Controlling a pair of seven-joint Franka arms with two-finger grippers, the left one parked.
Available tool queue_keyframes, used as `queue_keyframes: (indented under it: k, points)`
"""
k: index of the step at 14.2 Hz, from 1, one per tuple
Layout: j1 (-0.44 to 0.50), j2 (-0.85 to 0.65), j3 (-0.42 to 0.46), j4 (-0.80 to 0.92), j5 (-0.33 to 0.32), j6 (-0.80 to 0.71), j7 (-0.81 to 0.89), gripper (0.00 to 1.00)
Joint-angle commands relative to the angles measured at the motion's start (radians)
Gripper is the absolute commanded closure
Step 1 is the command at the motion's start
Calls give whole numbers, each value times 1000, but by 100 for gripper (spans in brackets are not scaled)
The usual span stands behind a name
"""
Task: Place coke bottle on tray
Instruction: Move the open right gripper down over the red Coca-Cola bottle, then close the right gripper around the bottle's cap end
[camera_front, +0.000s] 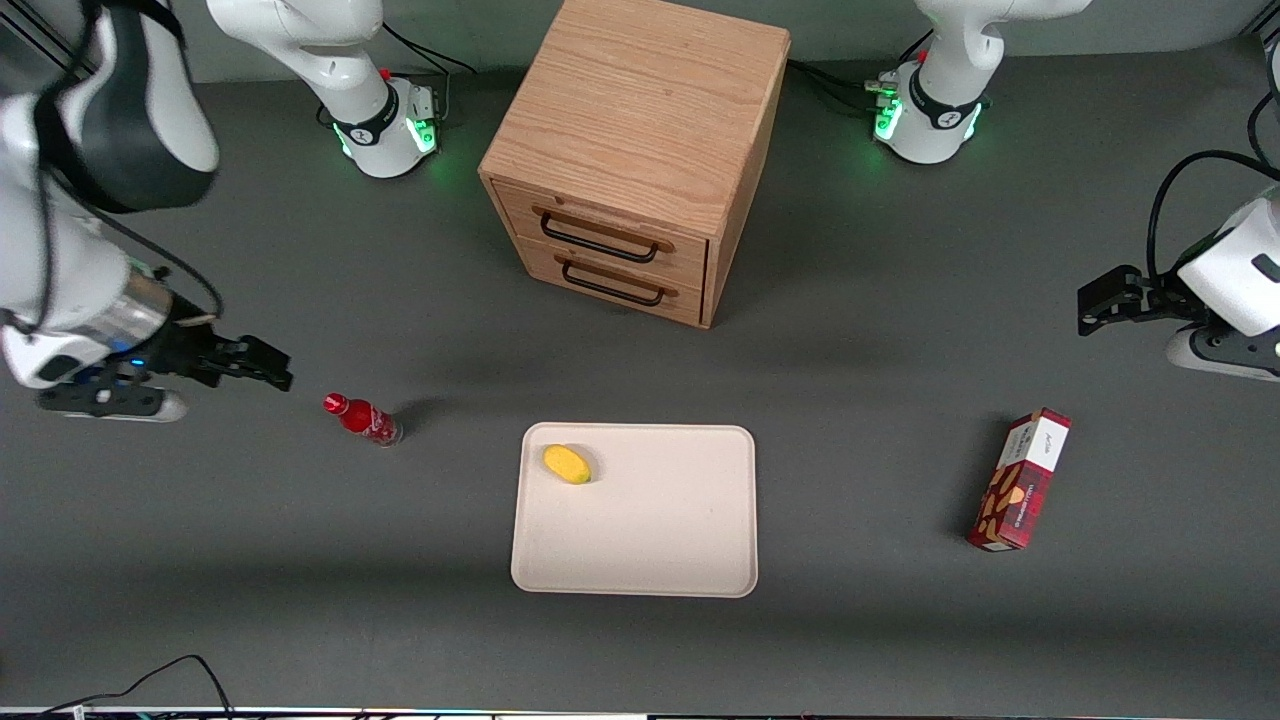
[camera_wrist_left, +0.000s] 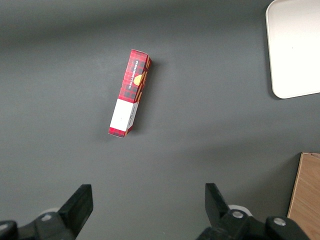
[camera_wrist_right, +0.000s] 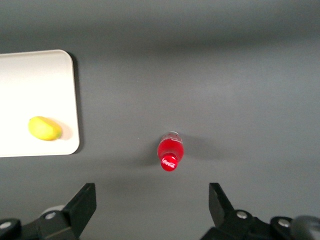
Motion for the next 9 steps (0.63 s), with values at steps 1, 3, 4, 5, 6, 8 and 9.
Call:
queue_keyframes:
  k: [1, 3, 4, 5, 6, 8, 9]
  points:
    - [-2, -133, 0, -254, -1, 183, -11, 0]
    - [-7, -135, -2, -331, -3, 280, -57, 0]
    - [-10, -121, -2, -353, -4, 330, -72, 0]
    - [-13, -95, -2, -363, -23, 367, -78, 0]
    - [-17, -61, -2, -365, -52, 392, -88, 0]
    - [-43, -5, 0, -367, -60, 438, -130, 0]
    - [-43, 25, 0, -364, -60, 452, -153, 0]
